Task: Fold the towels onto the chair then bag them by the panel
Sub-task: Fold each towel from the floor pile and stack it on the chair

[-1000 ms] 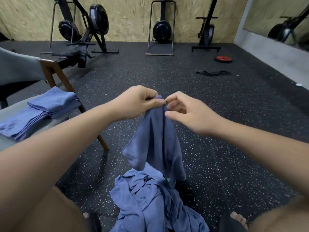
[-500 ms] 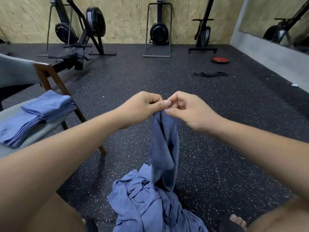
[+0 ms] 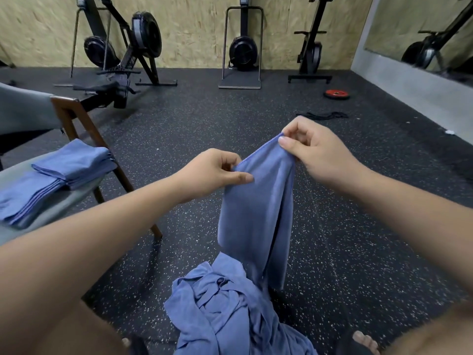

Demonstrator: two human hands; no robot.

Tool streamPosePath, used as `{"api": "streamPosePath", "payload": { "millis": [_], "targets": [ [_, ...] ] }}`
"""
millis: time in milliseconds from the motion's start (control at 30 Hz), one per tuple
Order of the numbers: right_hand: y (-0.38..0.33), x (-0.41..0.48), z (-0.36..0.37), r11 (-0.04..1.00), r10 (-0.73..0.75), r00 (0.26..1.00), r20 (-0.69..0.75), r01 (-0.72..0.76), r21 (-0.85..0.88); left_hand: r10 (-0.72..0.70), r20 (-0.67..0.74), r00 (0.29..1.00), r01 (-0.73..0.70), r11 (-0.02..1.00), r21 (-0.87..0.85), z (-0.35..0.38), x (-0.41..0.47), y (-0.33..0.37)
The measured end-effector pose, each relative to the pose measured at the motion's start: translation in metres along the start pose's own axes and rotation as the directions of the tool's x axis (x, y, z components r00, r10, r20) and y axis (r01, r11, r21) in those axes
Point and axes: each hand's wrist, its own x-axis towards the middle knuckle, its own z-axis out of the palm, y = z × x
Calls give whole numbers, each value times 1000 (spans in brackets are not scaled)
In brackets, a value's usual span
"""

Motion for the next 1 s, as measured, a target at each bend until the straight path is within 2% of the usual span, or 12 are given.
{"api": "streamPosePath", "payload": {
  "millis": [200,367,633,767,833,1000],
  "targets": [
    [11,5,-20,1000,-20,995,-94,19,-10,-6,-81,997,6,1000,4,-27,3,-14],
    [16,6,-32,1000,9,989,-150,-8,13,-20,-182,983,52,983,176,-45,2,-26],
    [20,8,-39,999,43,972,-233,-37,31,-66,-243,968,141,942,305,-62,-2,-39],
    [24,10,-42,998,55,961,-271,-52,18,-40,-277,960,158,894,419,-62,-1,-44],
    [26,10,-44,998,63,956,-287,-61,16,-56,-323,945,183,908,377,-63,-1,-46],
    [29,10,-45,997,75,944,-321,-74,16,-113,-398,910,186,971,151,-67,-1,-53]
  ]
}}
